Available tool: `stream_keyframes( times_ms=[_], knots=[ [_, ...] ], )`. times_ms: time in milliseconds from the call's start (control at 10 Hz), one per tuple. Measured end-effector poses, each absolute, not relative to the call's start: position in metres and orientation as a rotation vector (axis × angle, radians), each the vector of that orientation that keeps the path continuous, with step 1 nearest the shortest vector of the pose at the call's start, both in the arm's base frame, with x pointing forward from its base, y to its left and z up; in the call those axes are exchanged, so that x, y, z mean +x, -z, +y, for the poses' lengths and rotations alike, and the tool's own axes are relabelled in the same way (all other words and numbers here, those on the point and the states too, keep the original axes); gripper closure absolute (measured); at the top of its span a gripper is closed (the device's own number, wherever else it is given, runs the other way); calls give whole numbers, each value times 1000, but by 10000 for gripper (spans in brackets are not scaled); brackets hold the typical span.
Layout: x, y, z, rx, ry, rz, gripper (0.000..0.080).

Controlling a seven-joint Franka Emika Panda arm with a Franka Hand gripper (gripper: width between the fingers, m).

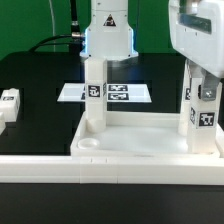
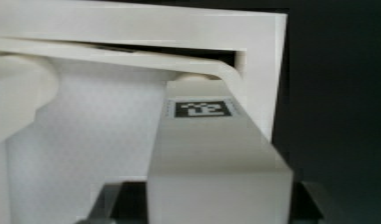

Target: Assemble desk

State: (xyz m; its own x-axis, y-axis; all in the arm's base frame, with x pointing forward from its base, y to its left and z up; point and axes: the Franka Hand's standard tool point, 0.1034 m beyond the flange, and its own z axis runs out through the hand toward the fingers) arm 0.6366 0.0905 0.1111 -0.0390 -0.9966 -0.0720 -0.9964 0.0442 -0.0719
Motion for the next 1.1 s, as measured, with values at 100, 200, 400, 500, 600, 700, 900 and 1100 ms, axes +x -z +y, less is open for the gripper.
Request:
stream_keyframes(
  times_ms=[100,200,400,500,600,700,900,1100],
  knots=[
    [637,-111,91,-2069,1,2226,509],
    [637,-111,92,-2055,0,2240,509],
    [635,-111,96,-2137,-1,2170,208],
    [634,-110,98,-2154,-8,2159,168],
    [635,-111,99,-2219,8,2083,168],
    [635,-111,98,-2318,15,1973,152],
    [635,-110,98,-2430,24,1835,151],
    [634,-110,98,-2644,41,1551,151]
  ],
)
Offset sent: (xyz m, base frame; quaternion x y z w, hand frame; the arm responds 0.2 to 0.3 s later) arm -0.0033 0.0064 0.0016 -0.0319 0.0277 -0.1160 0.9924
